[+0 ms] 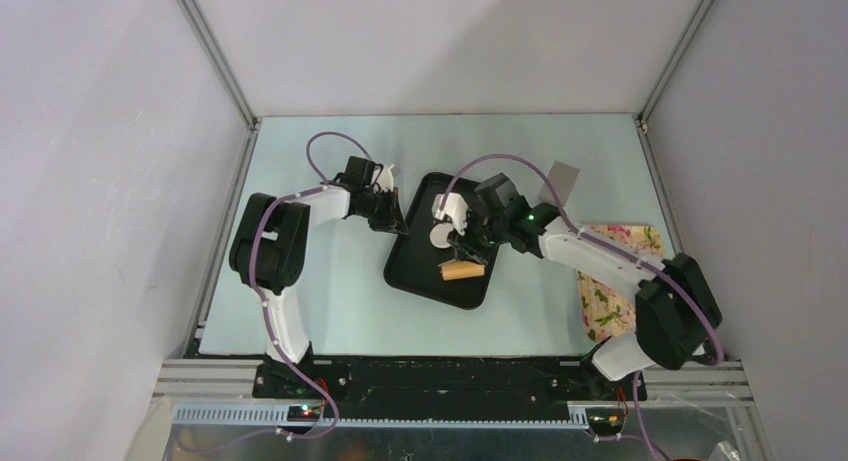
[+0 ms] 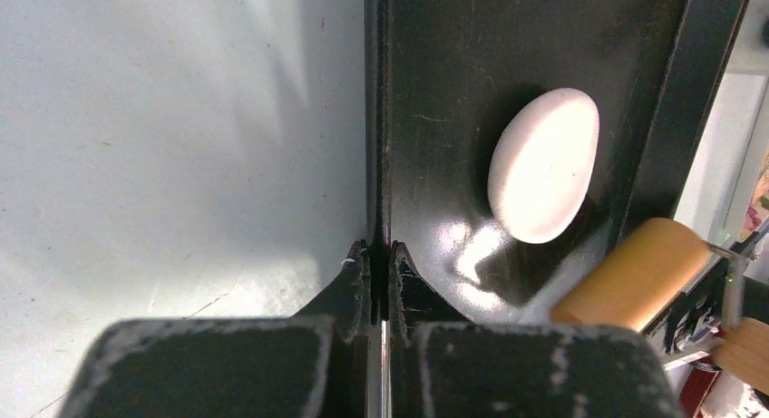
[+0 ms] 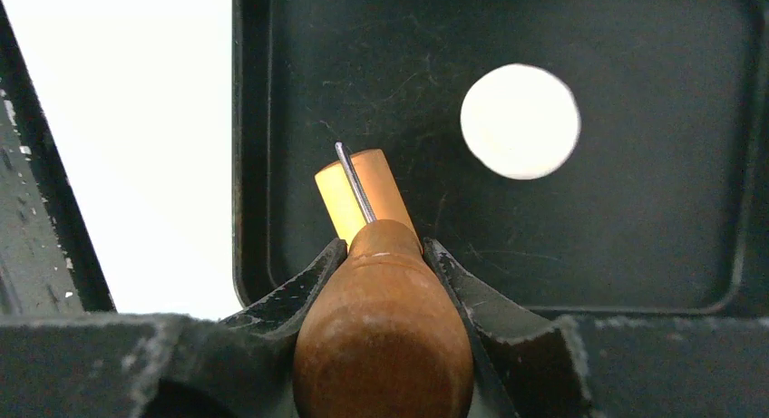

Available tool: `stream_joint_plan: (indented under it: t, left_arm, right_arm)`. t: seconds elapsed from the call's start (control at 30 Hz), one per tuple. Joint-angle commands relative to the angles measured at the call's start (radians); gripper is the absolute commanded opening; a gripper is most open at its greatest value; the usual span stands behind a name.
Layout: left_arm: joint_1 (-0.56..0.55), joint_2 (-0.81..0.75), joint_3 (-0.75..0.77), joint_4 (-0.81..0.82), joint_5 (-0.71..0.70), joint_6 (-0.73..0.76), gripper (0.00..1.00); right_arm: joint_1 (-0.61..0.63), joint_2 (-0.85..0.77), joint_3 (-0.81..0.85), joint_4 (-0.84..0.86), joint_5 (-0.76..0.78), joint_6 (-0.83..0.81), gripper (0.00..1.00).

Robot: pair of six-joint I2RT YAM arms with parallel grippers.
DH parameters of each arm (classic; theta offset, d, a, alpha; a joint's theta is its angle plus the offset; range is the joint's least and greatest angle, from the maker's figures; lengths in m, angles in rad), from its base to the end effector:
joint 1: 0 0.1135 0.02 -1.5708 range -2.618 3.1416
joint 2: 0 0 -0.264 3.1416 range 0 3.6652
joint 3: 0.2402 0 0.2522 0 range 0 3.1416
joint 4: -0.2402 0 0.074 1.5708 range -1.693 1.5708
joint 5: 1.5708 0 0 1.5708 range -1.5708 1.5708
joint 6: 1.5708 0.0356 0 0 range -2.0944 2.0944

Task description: Roll out the dumpling wrappers from the dough

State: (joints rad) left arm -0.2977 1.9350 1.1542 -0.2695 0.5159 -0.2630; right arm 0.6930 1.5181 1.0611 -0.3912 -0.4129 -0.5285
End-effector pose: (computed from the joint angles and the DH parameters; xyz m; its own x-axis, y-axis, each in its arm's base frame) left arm 0.3605 -0.1290 0.1393 -0.9282 0.0483 -0.3689 0.2572 0.7997 -0.5426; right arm 0.2393 0.2173 0.2429 -0.1003 -0.6837 -0.7229 -0.9726 0.2205 -0.0736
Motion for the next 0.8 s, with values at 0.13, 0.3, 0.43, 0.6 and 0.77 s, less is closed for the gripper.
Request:
stream_joint_plan:
  t: [0.13, 0.3, 0.43, 0.6, 0.77]
  left_arm:
    - [0.002, 0.048, -0.025, -0.099, -0.018, 0.013, 0.0]
    - [0.003, 0.046, -0.025, -0.1, -0.019, 0.013, 0.0]
    - [0.003, 0.043, -0.025, -0.1, -0.021, 0.014, 0.0]
    - [0.003, 0.042, -0.027, -0.1, -0.018, 0.015, 0.0]
    - [0.005, 0.042, -0.028, -0.099, -0.018, 0.015, 0.0]
  right_arm:
    - [-0.017, -0.109, 0.141, 0.078, 0.069, -0.029, 0.0]
    - [-0.013, 0.034, 0.146, 0.251, 0.15, -0.038, 0.0]
    - [-0.012, 0.135, 0.155, 0.319, 0.176, -0.038, 0.0]
    - [-0.013, 0.196, 0.157, 0.293, 0.164, -0.038, 0.0]
    - [-0.002, 0.214, 0.145, 0.189, 0.139, -0.047, 0.0]
